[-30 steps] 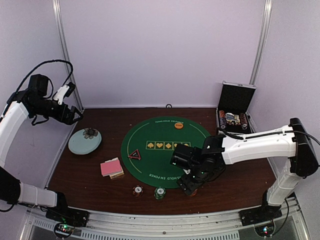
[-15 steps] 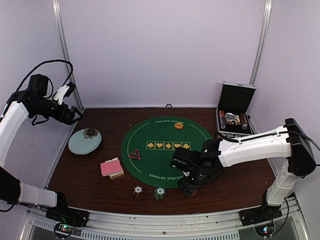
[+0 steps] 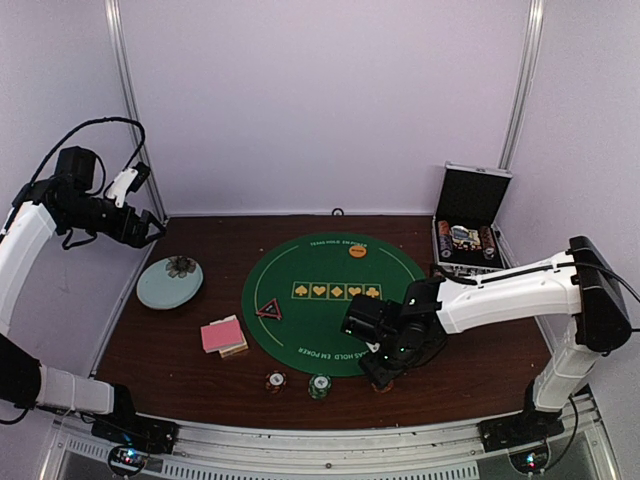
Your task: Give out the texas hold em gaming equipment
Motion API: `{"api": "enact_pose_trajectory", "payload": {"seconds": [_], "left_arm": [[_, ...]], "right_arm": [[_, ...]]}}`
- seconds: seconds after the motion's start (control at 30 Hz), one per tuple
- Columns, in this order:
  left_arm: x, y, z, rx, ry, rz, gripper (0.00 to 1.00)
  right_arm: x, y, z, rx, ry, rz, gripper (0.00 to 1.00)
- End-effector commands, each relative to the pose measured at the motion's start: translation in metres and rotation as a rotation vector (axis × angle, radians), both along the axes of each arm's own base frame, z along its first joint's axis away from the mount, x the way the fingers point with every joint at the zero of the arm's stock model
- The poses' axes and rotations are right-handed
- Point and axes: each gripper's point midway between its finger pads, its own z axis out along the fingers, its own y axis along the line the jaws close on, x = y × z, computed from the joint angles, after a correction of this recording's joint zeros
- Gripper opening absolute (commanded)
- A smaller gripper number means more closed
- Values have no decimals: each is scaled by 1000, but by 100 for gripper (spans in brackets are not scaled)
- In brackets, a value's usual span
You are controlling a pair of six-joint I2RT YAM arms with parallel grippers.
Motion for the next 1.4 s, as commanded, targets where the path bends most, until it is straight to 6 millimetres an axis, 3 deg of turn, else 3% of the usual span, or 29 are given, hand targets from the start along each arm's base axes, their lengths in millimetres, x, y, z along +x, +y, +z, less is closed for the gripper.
{"api": "enact_pose_trajectory", "payload": {"seconds": [0.0,0.3,0.5,0.67,0.97,1.37], "left_arm": [[-1,0,14,-5,-42,-9,98],[-2,-1,13,-3,-41,-11,98],[-3,-1,14,-5,-43,-12,98],[-3,-2,14,-6,-44,-15,98],[-4,-2,13,-4,-45,-19,97],[-5,-2,13,-6,-46,-23,98]], "right_arm": [[3,-2,3,9,-10,-13,54],[5,0,7,15,-14,-15,39],[6,2,14,25,-20,-11,38],[4,3,17,27,-14,-5,38],[2,1,14,20,-4,-1,52],[2,0,22,32,-5,-6,52]]}}
